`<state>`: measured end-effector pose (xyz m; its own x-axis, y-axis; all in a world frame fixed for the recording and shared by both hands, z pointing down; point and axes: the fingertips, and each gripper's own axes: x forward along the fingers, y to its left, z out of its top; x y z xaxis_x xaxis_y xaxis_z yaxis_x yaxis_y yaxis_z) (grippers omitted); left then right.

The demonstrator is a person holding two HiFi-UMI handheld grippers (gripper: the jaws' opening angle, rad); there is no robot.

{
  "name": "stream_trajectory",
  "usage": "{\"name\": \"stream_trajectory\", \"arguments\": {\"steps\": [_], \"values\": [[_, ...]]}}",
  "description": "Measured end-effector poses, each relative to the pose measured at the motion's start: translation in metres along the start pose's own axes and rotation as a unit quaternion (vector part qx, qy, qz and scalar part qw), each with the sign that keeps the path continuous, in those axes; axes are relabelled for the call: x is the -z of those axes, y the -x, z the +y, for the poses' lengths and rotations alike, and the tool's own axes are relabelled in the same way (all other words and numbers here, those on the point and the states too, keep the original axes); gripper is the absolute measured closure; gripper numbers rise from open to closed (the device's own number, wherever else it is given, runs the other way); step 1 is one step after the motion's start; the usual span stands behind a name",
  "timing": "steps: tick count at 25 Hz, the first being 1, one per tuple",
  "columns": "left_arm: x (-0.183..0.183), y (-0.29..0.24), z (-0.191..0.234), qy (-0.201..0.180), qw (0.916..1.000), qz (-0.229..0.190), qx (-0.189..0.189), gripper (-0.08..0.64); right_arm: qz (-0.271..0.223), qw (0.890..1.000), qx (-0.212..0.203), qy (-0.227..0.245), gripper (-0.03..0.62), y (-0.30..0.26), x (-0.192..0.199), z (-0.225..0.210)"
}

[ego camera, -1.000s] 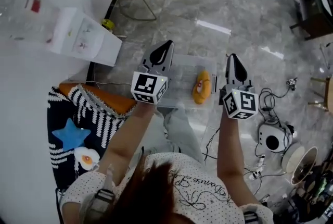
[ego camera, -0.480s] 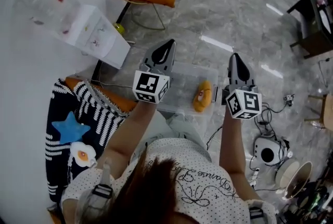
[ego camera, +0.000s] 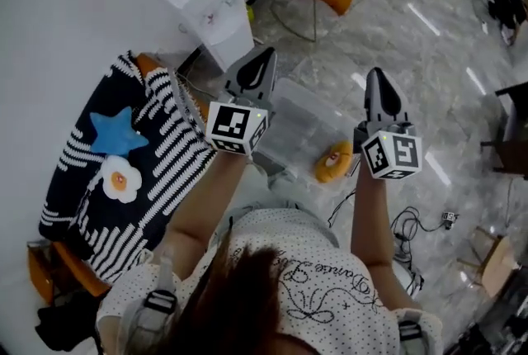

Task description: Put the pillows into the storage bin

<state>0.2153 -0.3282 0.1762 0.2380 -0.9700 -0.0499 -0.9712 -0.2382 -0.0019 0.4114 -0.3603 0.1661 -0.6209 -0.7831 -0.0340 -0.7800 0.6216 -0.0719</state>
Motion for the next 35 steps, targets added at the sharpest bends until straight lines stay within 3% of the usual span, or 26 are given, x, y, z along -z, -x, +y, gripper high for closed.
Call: {"name": "stream_trajectory", "arguments": {"steps": [7, 16, 28, 35], "values": [[-0.014, 0.105, 0.104, -0.014, 0.9891, -0.014, -0.146, 0.555, 0.001, 0.988, -0.153, -0.006, 0.581, -0.070, 0.006, 0.140], [-0.027, 0.276, 0.199, -0.018, 0.9592, -0.017, -0.282, 0.555, 0.013, 0.959, -0.282, -0.012, 0.581, -0.093, 0.014, 0.323], [-0.029, 0.517, 0.262, -0.023, 0.9028, -0.013, -0.429, 0.555, 0.018, 0.902, -0.430, -0.025, 0.581, -0.054, 0.033, 0.562], [-0.026, 0.607, 0.271, -0.018, 0.8639, -0.011, -0.503, 0.555, 0.030, 0.861, -0.507, -0.021, 0.581, -0.031, 0.042, 0.650]]}}
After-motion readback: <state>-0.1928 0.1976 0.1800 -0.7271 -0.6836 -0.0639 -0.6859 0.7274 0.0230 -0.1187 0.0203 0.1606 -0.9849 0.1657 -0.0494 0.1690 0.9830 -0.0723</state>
